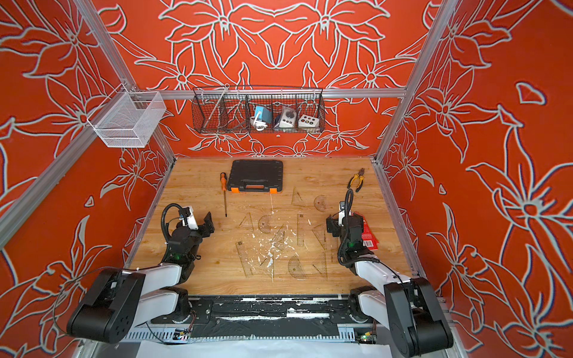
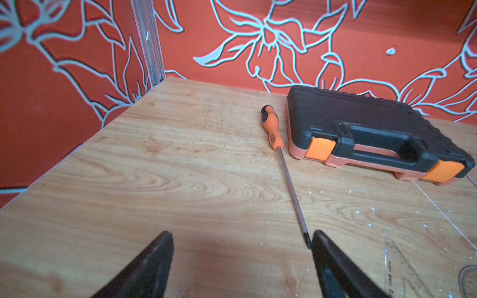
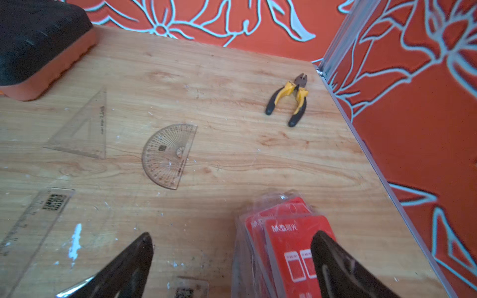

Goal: Open the ruler set and take out the ruler
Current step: Reset both arms

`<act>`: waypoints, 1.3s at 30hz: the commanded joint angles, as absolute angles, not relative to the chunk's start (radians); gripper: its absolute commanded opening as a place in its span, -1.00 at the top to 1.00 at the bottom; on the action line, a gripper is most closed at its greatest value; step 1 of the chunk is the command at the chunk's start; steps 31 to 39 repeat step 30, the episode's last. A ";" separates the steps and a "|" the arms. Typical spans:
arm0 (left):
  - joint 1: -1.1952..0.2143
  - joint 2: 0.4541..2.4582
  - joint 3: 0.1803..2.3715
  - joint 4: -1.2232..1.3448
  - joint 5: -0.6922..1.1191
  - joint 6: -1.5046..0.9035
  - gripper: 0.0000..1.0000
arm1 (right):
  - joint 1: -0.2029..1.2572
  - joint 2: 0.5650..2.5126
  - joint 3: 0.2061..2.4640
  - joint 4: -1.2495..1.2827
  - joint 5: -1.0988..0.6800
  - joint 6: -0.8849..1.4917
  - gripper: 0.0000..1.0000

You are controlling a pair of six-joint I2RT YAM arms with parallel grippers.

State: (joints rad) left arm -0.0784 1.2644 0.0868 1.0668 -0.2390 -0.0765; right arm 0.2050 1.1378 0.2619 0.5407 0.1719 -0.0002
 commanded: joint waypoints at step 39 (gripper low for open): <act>-0.074 1.401 0.097 1.253 -0.258 -0.034 -0.96 | 0.086 1.437 0.281 0.922 0.136 -0.044 -0.95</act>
